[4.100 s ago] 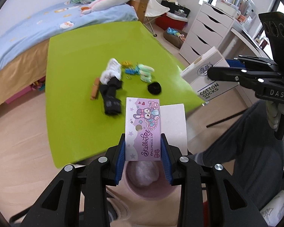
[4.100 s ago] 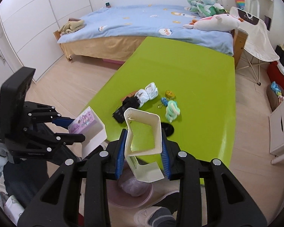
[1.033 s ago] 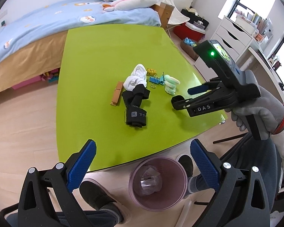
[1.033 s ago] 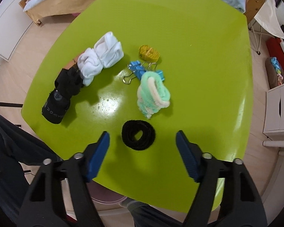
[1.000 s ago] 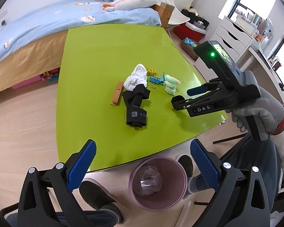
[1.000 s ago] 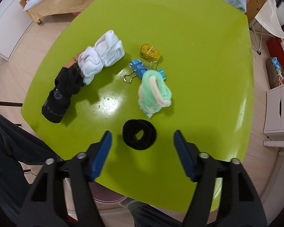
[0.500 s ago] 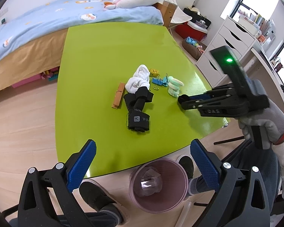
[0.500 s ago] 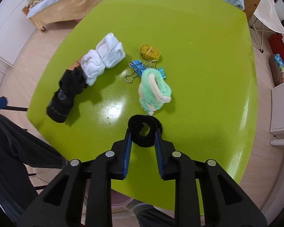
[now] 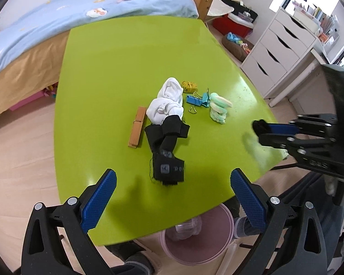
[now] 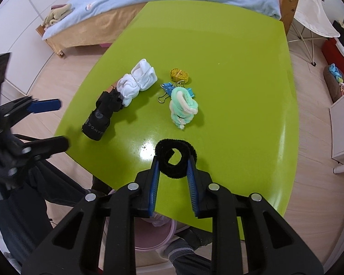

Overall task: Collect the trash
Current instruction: 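Grasp the black sock bundle with the left tool while the right tool holds the hair tie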

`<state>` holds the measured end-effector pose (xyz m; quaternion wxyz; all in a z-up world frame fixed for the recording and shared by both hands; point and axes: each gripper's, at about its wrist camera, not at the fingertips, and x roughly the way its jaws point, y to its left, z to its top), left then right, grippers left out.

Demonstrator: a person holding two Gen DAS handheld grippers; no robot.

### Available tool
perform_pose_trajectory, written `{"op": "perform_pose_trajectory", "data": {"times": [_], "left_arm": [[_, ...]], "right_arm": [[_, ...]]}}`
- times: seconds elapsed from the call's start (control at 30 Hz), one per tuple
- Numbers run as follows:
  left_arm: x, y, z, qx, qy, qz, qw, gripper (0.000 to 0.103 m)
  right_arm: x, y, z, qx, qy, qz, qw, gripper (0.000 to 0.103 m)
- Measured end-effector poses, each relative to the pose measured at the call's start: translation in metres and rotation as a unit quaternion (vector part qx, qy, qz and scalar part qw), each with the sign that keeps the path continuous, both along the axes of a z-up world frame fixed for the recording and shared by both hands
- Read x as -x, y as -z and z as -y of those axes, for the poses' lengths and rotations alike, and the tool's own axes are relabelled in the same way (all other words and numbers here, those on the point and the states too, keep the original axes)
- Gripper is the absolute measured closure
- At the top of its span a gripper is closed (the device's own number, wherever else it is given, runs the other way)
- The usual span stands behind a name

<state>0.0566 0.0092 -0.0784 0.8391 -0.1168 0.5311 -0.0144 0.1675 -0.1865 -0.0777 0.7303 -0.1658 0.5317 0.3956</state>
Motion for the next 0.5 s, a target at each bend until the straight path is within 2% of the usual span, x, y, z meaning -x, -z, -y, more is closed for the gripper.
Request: {"op": "perform_pose_trajectory", "data": {"times": [0.17, 0.23, 0.27, 0.33, 0.4, 0.5], "left_arm": [[-0.019, 0.019, 0.001, -0.006, 0.008, -0.029, 0.9995, 0.008], [-0.023, 0.025, 0.001, -0.008, 0.008, -0.038, 0.9992, 0.018], [-0.024, 0.03, 0.001, -0.01, 0.008, -0.046, 0.9989, 0.028], [-0.025, 0.036, 0.001, -0.011, 0.01, -0.052, 0.9985, 0.037], [-0.025, 0.039, 0.002, -0.013, 0.01, -0.057, 0.9982, 0.06], [-0.023, 0.04, 0.0, -0.016, 0.011, -0.055, 0.9983, 0.073]], "right_arm": [[0.001, -0.002, 0.004, -0.003, 0.003, 0.001, 1.0, 0.08], [0.001, -0.002, 0.005, -0.004, 0.003, 0.0, 1.0, 0.08], [0.002, -0.002, 0.006, -0.004, 0.004, 0.0, 1.0, 0.08], [0.002, -0.002, 0.007, -0.006, 0.006, -0.001, 1.0, 0.08], [0.001, -0.002, 0.007, -0.008, 0.007, -0.001, 1.0, 0.08], [0.001, 0.0, 0.008, -0.008, 0.008, -0.001, 1.0, 0.08]]}}
